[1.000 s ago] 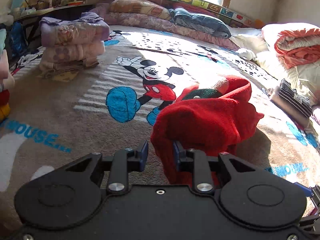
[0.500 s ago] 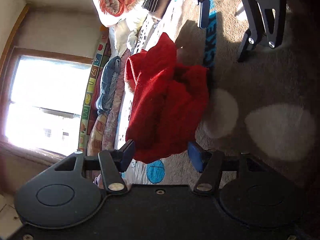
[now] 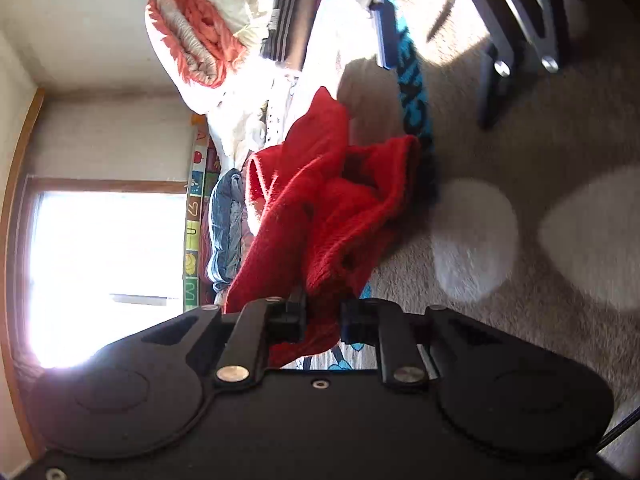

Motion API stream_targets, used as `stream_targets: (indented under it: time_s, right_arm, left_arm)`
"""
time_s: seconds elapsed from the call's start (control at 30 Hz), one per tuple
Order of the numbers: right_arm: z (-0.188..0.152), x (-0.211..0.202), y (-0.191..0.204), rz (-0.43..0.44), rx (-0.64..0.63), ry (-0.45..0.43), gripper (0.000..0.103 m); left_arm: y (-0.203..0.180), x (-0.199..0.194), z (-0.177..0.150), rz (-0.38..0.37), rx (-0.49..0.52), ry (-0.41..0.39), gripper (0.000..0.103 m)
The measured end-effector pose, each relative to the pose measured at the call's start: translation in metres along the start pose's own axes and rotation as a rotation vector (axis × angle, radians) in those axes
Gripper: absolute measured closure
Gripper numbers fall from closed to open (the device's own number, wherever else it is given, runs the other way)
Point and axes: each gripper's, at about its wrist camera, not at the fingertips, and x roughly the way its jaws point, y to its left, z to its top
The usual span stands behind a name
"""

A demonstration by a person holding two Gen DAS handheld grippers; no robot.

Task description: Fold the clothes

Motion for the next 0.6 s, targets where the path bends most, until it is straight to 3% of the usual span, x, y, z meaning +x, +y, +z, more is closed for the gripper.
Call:
stream_targets:
  time_s: [0.07, 0.23, 0.33, 0.6]
  right_arm:
    - [0.005, -0.005, 0.002, -0.035, -0.027, -0.023, 0.020]
    - [0.022, -0.019, -0.002, -0.079, -0.085, -0.109, 0.021]
    - [0.031, -0.022, -0.003, -0.074, -0.136, -0.135, 0.033]
    - [0.055, -0.043, -0.003, -0.031, -0.151, -0.219, 0.036]
  left_arm:
    - [0.030, -0.006, 0.014, -0.004, -0.176, -0.014, 0.092]
    - [0.087, -0.020, 0.041, -0.046, -0.439, -0.051, 0.092]
    - [0.112, -0.025, 0.056, -0.055, -0.530, -0.055, 0.092]
    - [0.149, -0.062, 0.071, -0.064, -0.706, -0.075, 0.092]
